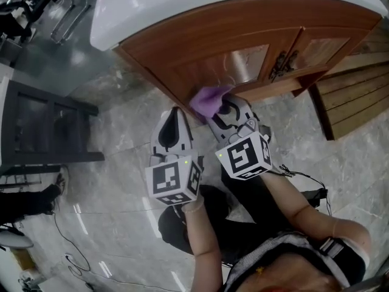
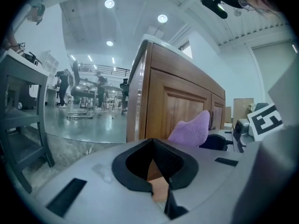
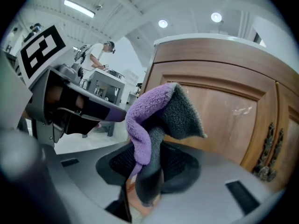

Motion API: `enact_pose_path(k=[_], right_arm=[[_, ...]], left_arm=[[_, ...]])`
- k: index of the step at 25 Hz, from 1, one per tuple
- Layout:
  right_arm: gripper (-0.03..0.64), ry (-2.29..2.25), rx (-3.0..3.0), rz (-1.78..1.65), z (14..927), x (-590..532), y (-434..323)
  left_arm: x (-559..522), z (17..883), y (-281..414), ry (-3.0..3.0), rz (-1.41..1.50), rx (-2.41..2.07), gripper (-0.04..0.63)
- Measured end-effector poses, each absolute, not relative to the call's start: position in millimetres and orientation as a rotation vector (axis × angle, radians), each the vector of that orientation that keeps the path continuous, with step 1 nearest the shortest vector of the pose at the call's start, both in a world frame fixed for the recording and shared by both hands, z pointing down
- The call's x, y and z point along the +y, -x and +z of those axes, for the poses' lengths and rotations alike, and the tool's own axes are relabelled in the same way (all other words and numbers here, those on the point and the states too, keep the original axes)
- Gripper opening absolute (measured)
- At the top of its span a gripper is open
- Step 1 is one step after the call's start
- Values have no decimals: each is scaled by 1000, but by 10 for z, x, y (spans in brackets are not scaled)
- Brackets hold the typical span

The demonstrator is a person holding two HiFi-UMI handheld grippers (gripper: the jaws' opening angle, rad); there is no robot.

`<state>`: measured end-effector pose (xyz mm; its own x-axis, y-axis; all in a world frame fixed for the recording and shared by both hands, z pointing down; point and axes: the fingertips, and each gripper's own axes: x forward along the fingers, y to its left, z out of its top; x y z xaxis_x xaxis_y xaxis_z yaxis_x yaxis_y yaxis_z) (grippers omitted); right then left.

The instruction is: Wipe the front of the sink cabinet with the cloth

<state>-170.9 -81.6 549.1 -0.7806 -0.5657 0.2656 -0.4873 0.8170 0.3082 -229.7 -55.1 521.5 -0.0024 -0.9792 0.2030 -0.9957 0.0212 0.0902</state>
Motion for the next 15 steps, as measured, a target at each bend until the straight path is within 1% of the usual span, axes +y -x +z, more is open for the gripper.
enact_pose_path(k=[7,15], right_arm=[[184,-718,-2675,-308,5688,-686,2112],[184,-751,-2646,-295,5835,-772,2158]], left_arm=[[-435,5172,2447,-2026,99,-2118,6],[-445,5194,2419,-2031,97,-2109,6]])
